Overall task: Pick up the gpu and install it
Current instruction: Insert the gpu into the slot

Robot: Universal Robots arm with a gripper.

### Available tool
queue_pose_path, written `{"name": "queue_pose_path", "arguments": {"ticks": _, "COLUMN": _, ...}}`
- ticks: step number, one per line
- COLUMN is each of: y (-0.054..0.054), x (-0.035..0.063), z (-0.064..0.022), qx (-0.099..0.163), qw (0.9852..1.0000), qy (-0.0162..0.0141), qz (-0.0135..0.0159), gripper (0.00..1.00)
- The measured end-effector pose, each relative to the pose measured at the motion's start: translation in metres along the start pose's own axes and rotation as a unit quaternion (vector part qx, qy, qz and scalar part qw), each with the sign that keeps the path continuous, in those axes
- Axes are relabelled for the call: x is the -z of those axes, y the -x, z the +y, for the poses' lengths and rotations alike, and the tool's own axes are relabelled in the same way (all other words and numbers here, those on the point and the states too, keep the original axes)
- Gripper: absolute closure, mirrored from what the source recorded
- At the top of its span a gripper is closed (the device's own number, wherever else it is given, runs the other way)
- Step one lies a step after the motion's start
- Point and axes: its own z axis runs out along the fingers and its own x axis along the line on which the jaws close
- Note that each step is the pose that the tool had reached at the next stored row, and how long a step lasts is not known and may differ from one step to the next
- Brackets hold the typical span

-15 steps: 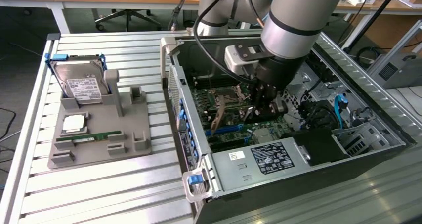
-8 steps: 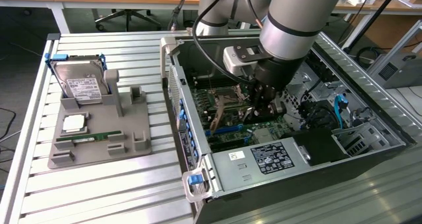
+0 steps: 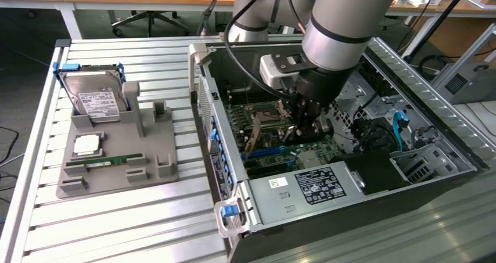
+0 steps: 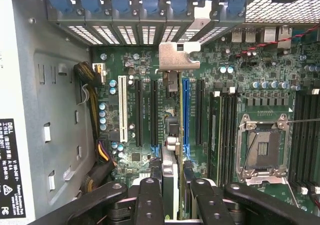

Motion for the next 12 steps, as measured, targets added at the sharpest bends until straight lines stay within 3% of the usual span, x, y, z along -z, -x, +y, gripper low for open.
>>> {"name": "queue_pose_path", "arguments": {"ticks": 8, "y": 0.005, "x": -0.0037, "z": 0.0036, "qx": 0.0, "qw": 1.0, "qy": -0.0001, "qz": 0.0021, "gripper": 0.73}}
{"name": "queue_pose_path", "arguments": {"ticks": 12, "y": 0.008, "x": -0.0059, "z": 0.0052, "qx": 0.0, "qw": 1.0, "qy": 0.0, "qz": 0.0055, "gripper": 0.73}}
